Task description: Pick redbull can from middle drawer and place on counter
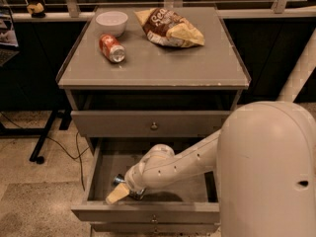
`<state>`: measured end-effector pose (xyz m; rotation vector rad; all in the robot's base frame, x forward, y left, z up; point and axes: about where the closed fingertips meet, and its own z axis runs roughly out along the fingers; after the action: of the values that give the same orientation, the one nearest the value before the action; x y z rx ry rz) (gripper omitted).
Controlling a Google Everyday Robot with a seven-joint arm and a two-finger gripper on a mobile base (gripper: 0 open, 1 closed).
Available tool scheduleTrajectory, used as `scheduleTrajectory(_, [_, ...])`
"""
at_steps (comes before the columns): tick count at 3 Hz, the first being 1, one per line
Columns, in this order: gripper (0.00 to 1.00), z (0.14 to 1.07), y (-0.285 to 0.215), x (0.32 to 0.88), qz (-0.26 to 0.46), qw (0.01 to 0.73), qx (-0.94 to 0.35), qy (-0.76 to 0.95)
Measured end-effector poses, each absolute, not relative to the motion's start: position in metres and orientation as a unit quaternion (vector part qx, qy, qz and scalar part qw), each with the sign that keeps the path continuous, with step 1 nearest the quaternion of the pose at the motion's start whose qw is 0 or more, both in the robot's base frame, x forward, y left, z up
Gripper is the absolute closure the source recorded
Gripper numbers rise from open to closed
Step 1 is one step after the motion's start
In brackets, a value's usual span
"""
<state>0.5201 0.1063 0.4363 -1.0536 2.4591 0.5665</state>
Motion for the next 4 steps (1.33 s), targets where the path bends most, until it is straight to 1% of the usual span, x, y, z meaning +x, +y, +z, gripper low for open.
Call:
scheduleTrajectory(1, [0.00, 0.415, 0.126, 0.502, 0.228, 0.188, -0.404, 0.866])
scheduleTrajectory(2, [0.00, 0.414, 0.126, 0.502, 0.228, 0.188, -0.404, 0.866])
scheduleTrajectory(4, [0.00, 0.408, 0.130, 0.522, 0.233, 0.204, -0.399, 0.863])
